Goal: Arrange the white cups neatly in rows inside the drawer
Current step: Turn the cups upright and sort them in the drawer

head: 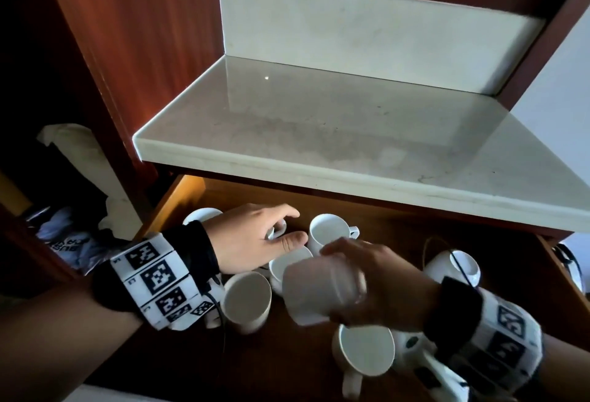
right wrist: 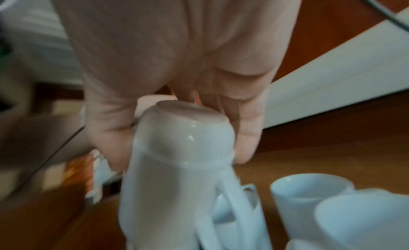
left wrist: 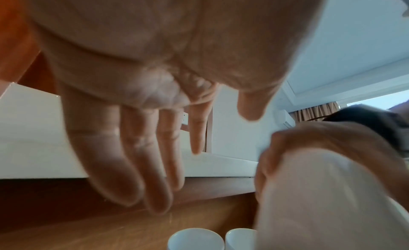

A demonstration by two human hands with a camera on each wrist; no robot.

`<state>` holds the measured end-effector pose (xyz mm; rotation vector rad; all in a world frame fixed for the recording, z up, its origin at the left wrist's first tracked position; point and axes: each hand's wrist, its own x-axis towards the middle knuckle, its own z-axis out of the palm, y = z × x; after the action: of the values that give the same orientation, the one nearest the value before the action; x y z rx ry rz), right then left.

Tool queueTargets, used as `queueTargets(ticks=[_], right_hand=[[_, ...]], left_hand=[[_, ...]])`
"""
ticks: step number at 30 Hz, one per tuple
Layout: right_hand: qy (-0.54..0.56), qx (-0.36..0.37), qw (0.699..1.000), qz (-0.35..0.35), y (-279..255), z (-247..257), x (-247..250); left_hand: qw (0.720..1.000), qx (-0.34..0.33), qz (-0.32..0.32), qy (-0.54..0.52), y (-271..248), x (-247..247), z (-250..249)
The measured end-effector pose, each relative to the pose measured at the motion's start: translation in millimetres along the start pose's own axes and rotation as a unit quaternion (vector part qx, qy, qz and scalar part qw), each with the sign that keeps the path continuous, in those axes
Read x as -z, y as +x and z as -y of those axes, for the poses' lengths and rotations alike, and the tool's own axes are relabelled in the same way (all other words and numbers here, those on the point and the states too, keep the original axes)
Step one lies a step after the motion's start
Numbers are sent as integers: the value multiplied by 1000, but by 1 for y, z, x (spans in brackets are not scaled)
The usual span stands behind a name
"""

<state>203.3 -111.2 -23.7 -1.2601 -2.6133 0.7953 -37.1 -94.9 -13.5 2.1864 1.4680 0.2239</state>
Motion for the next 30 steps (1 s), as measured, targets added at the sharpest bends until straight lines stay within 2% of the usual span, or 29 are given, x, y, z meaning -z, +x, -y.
queueTargets(ticks=[1,3,4,6,8,10,12,13,15,16,17,19,21,25,30], right_hand=[[93,-21,994,-48,-4,-4,10],[268,-55,955,-119,-8,-16,19],[351,-63,924,-139,-8,-21,21],[493,-84,855,-137,-10,-26,20],[560,-89,815,-124,-11,-25,17],[574,-94,805,-116,-10,-23,14],[571,-105,807,-108,-11,-24,13],[552,-111,820,-105,-13,-23,15],[456,-118,875,-108,-13,-25,22],[405,-125,897,-122,-14,-27,27],[374,-137,906,-143,-14,-30,33],[347,-161,905,-189,-16,-38,44],[309,-177,911,-207,-19,-50,53],[235,-204,931,-191,-23,-72,49],[137,-244,947,-155,-25,-90,37]], left_hand=[[998,-31,-1,-50,0,0,-4],[984,-94,1,-152,-1,-2,-12],[974,-114,-2,-193,0,-3,-17],[962,-130,-15,-238,3,-6,-24],[966,-139,-50,-213,9,-9,-29],[968,-135,-68,-201,13,-9,-31],[965,-132,-51,-220,16,-8,-32],[964,-132,-41,-225,16,-8,-33],[969,-132,-28,-208,15,-8,-33],[977,-129,-26,-167,15,-10,-33],[987,-121,-25,-98,14,-12,-33],[993,-98,-3,62,12,-19,-35],[985,-70,48,153,11,-28,-37],[966,-34,135,216,14,-51,-41],[954,-26,166,249,22,-73,-51]])
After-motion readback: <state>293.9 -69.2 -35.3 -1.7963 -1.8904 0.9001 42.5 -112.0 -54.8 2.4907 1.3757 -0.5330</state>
